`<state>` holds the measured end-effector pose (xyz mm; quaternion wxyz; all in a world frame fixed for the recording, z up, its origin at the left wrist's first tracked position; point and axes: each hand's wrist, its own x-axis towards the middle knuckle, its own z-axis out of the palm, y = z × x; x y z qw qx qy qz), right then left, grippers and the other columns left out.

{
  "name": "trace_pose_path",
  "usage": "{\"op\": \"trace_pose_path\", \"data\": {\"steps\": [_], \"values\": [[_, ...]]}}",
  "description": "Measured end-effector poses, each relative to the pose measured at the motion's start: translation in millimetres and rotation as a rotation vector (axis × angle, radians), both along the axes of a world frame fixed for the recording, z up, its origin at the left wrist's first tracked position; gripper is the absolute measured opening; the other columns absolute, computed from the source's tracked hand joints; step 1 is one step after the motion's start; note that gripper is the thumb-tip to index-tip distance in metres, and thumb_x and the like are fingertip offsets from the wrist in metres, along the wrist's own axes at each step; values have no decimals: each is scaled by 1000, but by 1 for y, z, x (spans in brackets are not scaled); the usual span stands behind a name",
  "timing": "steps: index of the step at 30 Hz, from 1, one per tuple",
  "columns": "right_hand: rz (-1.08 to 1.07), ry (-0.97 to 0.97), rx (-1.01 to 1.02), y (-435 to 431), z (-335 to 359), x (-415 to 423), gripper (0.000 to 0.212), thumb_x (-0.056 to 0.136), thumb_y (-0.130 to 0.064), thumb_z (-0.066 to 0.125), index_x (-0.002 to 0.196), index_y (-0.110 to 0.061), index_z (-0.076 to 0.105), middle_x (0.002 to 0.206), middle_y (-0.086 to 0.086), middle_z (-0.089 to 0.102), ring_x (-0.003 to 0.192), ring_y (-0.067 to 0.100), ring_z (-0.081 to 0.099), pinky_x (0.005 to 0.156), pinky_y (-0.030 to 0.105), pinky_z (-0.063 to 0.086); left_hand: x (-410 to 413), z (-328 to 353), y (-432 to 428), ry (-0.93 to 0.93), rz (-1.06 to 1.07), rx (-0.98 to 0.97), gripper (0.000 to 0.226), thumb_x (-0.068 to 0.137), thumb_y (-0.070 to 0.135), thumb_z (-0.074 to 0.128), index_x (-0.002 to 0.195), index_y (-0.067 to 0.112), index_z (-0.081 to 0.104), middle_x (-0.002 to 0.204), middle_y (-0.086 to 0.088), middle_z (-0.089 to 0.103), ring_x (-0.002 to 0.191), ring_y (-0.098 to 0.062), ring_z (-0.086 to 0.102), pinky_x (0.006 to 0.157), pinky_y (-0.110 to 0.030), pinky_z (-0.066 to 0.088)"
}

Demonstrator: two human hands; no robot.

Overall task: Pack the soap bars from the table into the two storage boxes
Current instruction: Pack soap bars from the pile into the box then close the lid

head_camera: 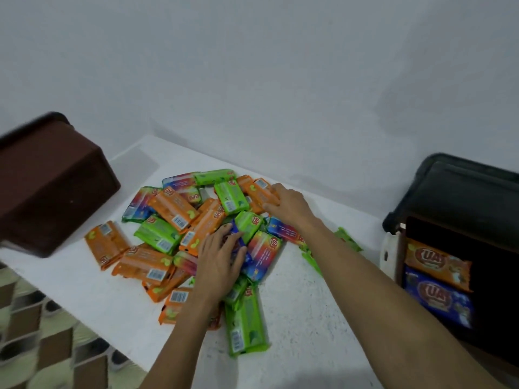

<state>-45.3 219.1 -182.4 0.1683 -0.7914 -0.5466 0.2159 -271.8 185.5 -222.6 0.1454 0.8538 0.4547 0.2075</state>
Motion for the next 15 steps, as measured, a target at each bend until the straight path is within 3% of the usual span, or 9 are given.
{"op": "trace_pose_path", "data": {"steps": [3,8,12,14,15], "values": [[-21,-40,-42,8,-9,-3,63,84,-49,64,138,-26,40,123,14,59,112,36,52,92,45,47,0,-1,1,-2,3,-15,51,95,50,34,127,19,60,140,-5,50,130,-24,44,115,-46,25],[-73,-23,97,5,-12,-8,63,79,-27,69,135,-26,40,124,12,42,115,30,43,92,42,45,-1,-1,1,14,12,-8,51,95,50,34,127,19,60,141,-4,49,130,-24,43,115,-45,24],[-176,314,274,-1,-6,-7,52,81,-8,66,127,-24,49,119,6,35,89,15,55,80,30,54,2,3,-1,83,41,26,49,94,50,35,126,22,60,141,-1,48,129,-22,43,109,-39,25],[-243,424,315,-7,-2,-2,45,82,-8,66,122,-24,54,121,7,39,90,11,57,79,23,54,4,6,-2,118,51,34,46,94,47,39,126,22,59,141,-2,48,128,-23,43,101,-43,37],[-267,468,327,-10,-2,1,42,82,-10,67,119,-25,56,121,7,41,95,15,58,83,28,55,5,8,-3,122,52,24,43,95,45,43,127,20,59,142,-3,46,129,-24,42,97,-44,43]]}}
